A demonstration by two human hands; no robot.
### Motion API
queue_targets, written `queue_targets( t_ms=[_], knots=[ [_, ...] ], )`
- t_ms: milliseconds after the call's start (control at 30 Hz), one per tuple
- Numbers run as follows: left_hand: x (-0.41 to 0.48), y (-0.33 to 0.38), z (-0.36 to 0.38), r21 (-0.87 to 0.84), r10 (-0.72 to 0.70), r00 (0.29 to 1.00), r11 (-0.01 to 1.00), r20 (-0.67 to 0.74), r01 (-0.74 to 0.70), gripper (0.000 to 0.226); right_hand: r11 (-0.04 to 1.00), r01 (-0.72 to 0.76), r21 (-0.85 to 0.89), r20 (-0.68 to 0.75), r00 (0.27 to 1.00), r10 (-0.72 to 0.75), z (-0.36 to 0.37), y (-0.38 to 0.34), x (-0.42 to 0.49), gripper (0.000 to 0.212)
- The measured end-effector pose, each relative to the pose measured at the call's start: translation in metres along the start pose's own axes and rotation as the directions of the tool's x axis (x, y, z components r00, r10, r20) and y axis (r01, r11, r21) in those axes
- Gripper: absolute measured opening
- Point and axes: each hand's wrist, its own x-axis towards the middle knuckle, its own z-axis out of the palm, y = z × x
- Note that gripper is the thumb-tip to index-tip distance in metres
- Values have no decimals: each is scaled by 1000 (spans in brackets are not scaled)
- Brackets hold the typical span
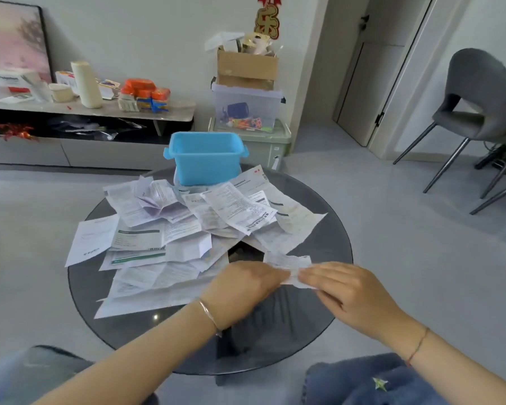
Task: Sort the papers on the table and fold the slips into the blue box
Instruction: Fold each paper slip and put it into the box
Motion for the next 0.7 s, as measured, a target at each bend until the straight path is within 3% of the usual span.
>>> queue_targets(
  t_ms=[167, 333, 433, 500, 633, 700],
  knots=[
    [-25, 23, 36, 18, 73, 990, 997, 119, -76, 23, 983, -124, 133, 273, 958, 84, 17, -5, -45, 34],
    [-19, 17, 27, 128, 4, 996, 992, 93, -16, 41, 894, -353, 277, 352, 903, 247, 22, -2, -44, 36],
    [-10, 10, 20, 172, -112, 994, 979, 17, 108, 38, 738, -530, 419, 338, 845, 415, 20, -4, -37, 16],
    [-5, 8, 22, 155, -166, 986, 974, 12, 163, 38, 633, -589, 503, 283, 804, 523, 25, -4, -32, 21],
    [2, 12, 26, 42, -351, 936, 936, 34, 349, 48, 405, -687, 604, 273, 656, 704, 37, -1, -20, 16],
    [2, 13, 26, 101, -388, 922, 916, -11, 387, 58, 360, -717, 597, 278, 606, 746, 41, 3, -15, 13]
  ],
)
